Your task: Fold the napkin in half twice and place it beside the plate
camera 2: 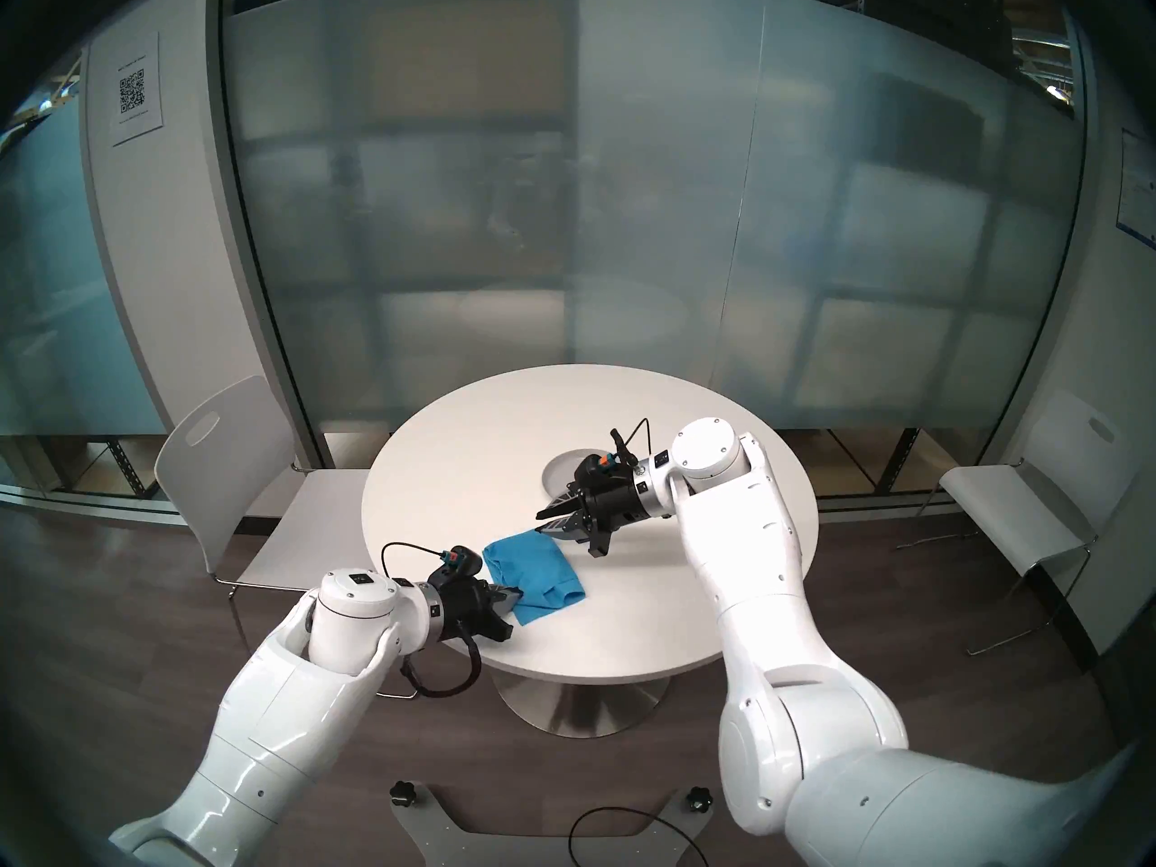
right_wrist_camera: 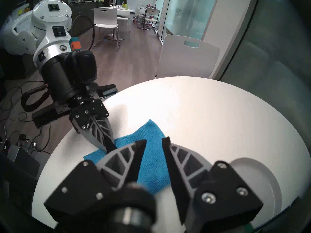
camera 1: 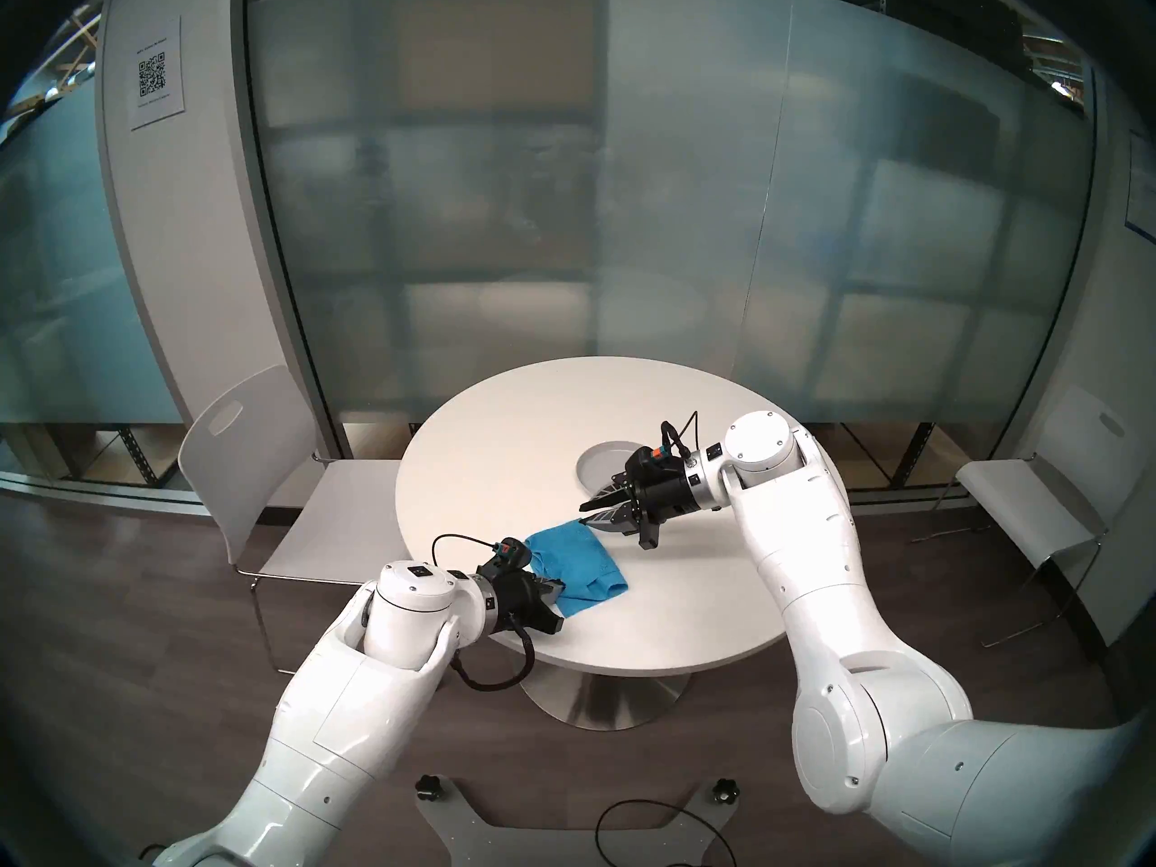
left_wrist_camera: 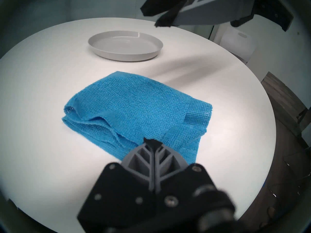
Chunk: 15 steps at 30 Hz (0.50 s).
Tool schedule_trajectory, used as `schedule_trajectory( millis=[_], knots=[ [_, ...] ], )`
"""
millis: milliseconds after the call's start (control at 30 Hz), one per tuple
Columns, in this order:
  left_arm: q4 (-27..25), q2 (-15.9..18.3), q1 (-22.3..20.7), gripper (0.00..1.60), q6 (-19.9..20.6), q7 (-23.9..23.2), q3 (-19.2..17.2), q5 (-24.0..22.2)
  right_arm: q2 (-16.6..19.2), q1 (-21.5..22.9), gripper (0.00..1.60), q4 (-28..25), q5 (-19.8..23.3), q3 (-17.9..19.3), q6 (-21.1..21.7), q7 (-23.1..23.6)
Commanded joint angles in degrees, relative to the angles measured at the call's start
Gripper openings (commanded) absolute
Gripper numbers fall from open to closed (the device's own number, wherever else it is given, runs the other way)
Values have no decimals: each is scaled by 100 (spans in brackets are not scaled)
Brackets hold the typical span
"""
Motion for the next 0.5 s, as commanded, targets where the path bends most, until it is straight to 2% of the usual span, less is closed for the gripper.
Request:
schedule_trajectory(
  millis=[0,467],
  knots=[
    [-197,141,-50,0,110,-105,22,28,-17,50,79,95,-3,123,-267,-442],
    [-405,557,-77,0,311,-439,-27,97,70,266,80,519,-33,355,-514,-901]
  ],
)
